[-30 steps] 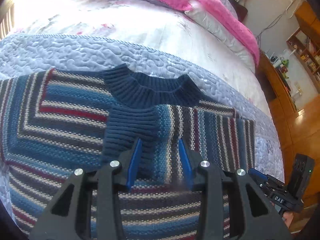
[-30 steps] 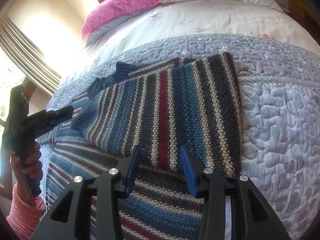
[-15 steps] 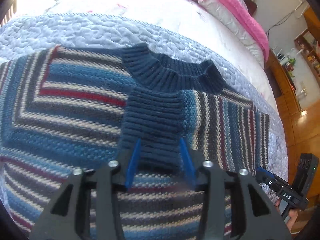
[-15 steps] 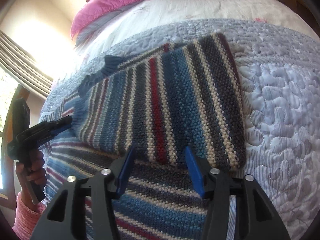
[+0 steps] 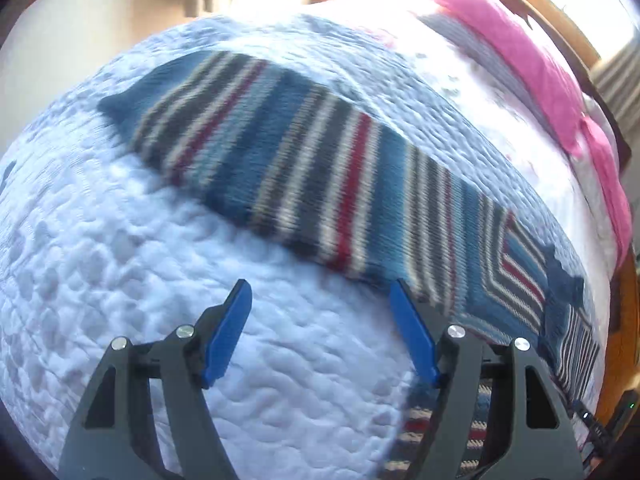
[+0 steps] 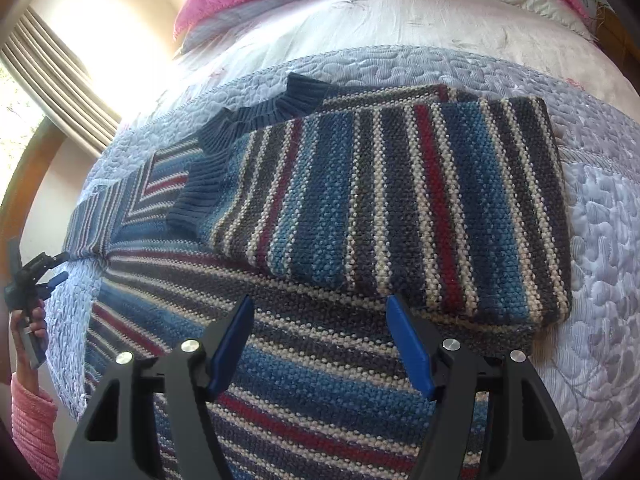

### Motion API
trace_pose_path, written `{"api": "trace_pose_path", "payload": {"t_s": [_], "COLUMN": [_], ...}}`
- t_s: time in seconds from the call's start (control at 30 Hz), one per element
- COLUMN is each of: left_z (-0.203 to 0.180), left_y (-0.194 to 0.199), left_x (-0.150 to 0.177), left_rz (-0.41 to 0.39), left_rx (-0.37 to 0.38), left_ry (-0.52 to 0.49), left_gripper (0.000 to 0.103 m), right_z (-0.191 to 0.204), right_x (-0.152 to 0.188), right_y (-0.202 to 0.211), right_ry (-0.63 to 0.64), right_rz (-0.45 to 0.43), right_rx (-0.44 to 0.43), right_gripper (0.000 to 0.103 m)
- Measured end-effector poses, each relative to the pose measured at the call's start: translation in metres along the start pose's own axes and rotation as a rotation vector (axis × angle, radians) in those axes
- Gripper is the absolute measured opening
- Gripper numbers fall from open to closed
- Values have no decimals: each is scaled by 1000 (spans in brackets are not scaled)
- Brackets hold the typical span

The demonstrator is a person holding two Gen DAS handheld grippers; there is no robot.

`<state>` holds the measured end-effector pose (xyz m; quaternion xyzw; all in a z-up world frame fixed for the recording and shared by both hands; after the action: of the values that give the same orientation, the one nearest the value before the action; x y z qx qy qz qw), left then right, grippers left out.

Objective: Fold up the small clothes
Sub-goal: 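Move the left tool to the other sleeve cuff and close on it, then fold the held sleeve across the body with the left tool, release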

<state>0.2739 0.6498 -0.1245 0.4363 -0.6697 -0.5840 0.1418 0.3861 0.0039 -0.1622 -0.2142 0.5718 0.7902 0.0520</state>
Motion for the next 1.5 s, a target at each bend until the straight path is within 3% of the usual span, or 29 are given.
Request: {"api": "trace_pose_path", "payload": {"t_s": [0.13,0.27,0.4,0.7,0.77,0.83,0.93,1.2,1.5], "left_z": [63,94,103,105,107,105,101,40,-84], "left_y": [-1,-8,-18,-36,-37,-37,-30,4,32], "left_x": [-40,-69,-91,-126,-131,-133,-131,-113,-58], "left_rz": [-31,-40,-70,-119,-133,-138,-150,-218,-234], "left_rx": [4,107,145,143,126,116,168,214,328], "left_ry": [166,296,343,340,346,328,337,177,-98], "left_gripper": [66,64,64,64,53,19,12,11,11], "right_z": [-2,-5,-2,3,2,2,1,3,0], "right_x": [-4,-5,-8,-14,-14,-13,-11,-1,11], "right_y": [-9,-13,-20,-27,-28,-28,-26,-8,12], "right_ry": [-1,-5,4,17,21,27,31,38,44], "right_rz": [10,15,18,-3,-6,-8,-15,-41,-68], "right_rx": [35,39,54,70,68,66,58,37,45], "right_gripper": [69,69,71,74,74,74,74,74,74]}}
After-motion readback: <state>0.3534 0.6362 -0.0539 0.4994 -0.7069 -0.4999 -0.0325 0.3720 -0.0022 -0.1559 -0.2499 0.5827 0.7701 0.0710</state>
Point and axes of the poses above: each gripper's, at about its wrist camera, not at the fingertips, and y roughly against the way its jaws point, z to its left, x to its underside, the point moved 6 cm from there along -y, roughly the way its jaws point, and after that the axes turned 7 degrees about y, right-handed, at the moved point
